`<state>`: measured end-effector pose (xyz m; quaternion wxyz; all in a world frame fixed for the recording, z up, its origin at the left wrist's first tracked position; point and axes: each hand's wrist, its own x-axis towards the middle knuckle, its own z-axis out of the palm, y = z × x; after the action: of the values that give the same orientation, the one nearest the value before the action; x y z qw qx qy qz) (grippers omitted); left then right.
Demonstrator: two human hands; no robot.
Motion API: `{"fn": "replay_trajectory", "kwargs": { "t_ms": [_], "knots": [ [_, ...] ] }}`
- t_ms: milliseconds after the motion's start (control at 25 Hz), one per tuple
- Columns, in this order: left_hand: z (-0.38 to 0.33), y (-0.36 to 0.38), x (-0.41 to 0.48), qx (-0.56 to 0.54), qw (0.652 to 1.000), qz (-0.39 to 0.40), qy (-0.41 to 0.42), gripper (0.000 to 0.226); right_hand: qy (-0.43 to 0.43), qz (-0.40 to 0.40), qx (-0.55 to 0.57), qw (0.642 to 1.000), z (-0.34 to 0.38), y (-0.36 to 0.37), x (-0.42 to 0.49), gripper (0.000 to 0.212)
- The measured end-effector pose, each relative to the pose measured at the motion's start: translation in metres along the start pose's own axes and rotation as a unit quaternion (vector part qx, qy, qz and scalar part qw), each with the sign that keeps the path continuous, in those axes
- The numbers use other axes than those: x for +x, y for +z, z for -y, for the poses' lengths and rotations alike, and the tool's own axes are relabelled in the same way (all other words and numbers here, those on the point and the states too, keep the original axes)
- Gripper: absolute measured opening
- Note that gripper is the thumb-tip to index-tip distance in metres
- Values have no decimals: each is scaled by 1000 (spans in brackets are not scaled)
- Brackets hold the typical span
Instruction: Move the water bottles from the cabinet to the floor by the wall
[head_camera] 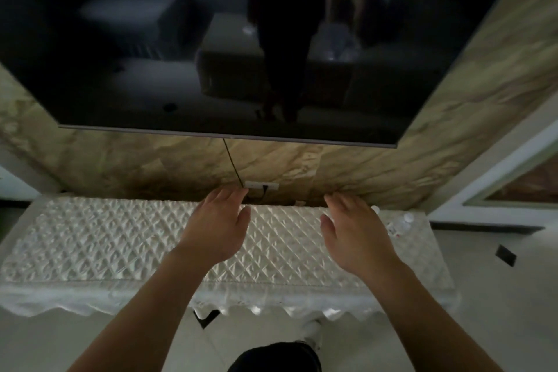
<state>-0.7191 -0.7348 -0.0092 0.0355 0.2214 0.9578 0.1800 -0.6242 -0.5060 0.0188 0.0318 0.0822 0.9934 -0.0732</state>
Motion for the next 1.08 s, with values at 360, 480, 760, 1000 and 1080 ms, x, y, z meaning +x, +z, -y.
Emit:
{"fn": "replay_trajectory", "kwargs": {
  "t_ms": [360, 480, 760, 1000, 1080],
  "knots": [
    [-103, 60, 99, -13, 999, 29, 14, 45, 34, 7, -5, 999, -146, -13, 53, 50],
    [-131, 67, 123, -13, 999, 37, 20, 46, 42, 3, -6, 999, -184, -23, 67, 49],
    [-186, 87, 159, -26, 998, 61, 15, 48, 58, 1, 12, 998, -264, -35, 81, 47],
    [-253, 114, 164, -42, 998, 51, 5, 49, 34, 11, 31, 999, -338, -38, 73, 49],
    [-276, 123, 163, -52, 998, 46, -10, 50, 24, 15, 39, 999, -361, -39, 71, 51]
  ]
}}
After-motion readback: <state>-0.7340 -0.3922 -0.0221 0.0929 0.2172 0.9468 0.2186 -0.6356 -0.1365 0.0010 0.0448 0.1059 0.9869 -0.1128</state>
